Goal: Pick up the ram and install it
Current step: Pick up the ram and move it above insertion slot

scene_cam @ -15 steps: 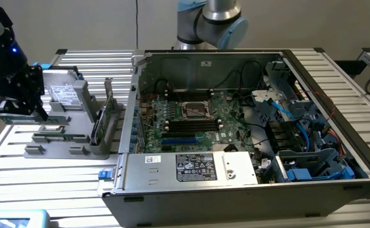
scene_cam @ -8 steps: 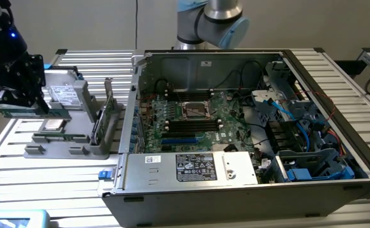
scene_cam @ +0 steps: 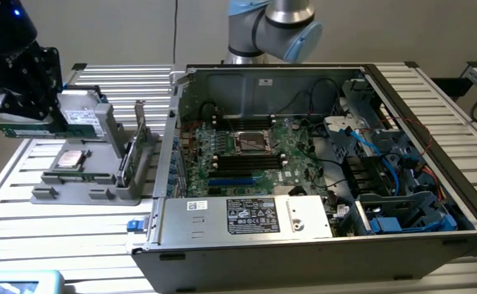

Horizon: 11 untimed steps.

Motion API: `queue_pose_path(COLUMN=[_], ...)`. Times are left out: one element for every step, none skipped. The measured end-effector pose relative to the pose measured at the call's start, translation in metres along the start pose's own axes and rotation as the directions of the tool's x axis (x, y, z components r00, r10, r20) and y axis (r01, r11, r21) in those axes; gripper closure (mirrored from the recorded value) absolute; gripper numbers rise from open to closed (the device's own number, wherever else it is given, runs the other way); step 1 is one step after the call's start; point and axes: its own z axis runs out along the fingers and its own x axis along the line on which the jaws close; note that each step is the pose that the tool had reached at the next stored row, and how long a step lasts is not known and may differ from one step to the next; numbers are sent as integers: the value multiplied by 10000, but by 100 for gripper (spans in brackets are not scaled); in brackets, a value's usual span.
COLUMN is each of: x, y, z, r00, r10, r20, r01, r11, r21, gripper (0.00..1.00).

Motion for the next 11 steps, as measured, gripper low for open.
queue_pose_path(x=[6, 8, 8, 8, 9, 8, 8, 7, 6, 4, 2], y=[-38, -81, -131, -176, -222, -268, -315, -359, -405, -454, -500], z=[-43, -75, -100, -123, -144, -165, -184, -200, -216, -232, -244], r00=[10000, 10000, 10000, 10000, 10000, 10000, 10000, 10000, 10000, 10000, 10000], r10=[-1, -1, -1, 0, 1, 0, 0, 0, 0, 1, -2], r20=[11, 17, 21, 24, 26, 28, 31, 34, 37, 42, 48], r01=[1, 1, 1, 0, -1, 0, 0, 0, 0, -1, 2], r11=[10000, 10000, 10000, 10000, 10000, 10000, 10000, 10000, 10000, 10000, 10000], r21=[-1, -1, -1, -1, -3, -3, -3, -3, -4, -5, -6], gripper=[87, 87, 87, 87, 87, 87, 87, 87, 87, 87, 87])
